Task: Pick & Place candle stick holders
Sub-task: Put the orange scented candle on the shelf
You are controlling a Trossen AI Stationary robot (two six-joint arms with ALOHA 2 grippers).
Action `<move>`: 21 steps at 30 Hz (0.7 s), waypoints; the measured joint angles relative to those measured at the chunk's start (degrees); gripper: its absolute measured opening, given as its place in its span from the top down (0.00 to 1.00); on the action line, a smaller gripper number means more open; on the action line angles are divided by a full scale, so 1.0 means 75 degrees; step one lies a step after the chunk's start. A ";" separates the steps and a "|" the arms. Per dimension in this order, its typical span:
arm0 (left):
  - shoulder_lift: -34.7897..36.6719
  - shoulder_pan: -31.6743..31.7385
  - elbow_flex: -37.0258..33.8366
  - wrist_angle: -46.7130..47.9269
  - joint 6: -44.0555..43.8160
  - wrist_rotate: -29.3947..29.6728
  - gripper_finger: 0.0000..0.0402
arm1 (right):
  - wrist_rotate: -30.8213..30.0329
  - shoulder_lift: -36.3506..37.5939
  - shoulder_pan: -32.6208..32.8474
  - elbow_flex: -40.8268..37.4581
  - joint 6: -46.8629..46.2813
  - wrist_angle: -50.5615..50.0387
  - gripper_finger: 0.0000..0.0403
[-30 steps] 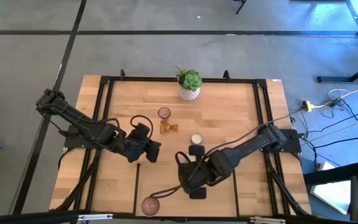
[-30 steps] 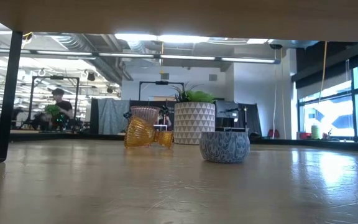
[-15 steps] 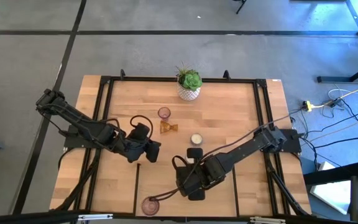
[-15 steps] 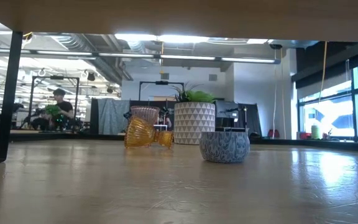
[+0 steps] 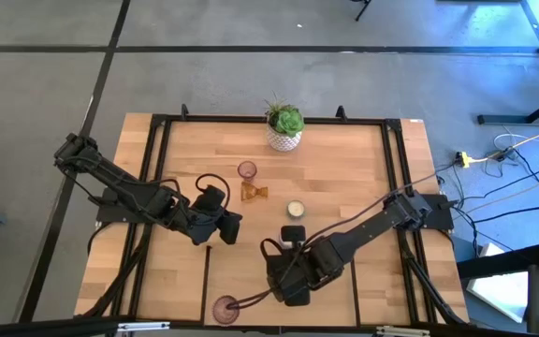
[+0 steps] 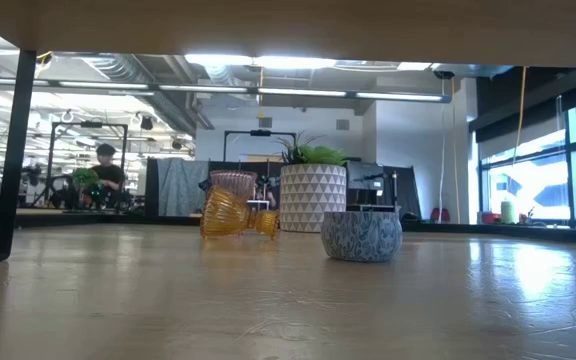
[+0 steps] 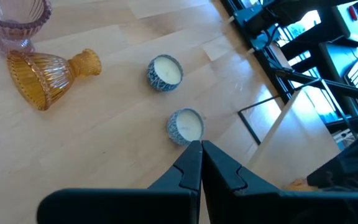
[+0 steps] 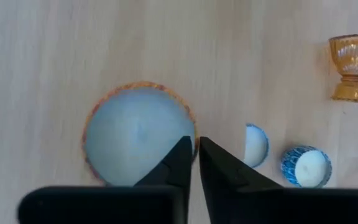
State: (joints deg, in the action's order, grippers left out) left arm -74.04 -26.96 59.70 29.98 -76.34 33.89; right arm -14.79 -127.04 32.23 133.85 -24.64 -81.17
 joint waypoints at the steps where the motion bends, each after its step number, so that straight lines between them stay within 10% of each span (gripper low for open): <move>1: 0.0000 0.0000 0.0000 -0.0003 0.0000 0.0000 1.00 | 0.0001 0.0023 0.0018 -0.0002 0.0003 0.0012 0.89; 12: 0.0000 -0.0021 0.0000 -0.0009 0.0000 -0.0058 1.00 | 0.0155 0.0307 0.0028 0.0156 0.0145 0.0320 0.70; 21: 0.0000 -0.0127 0.0000 -0.0135 0.0011 -0.0052 1.00 | 0.1960 0.1262 0.0020 0.0156 -0.0668 -0.0746 0.82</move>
State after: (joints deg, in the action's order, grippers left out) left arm -74.04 -27.92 59.70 28.96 -76.25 33.50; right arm -0.10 -117.58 32.38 135.02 -29.65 -86.76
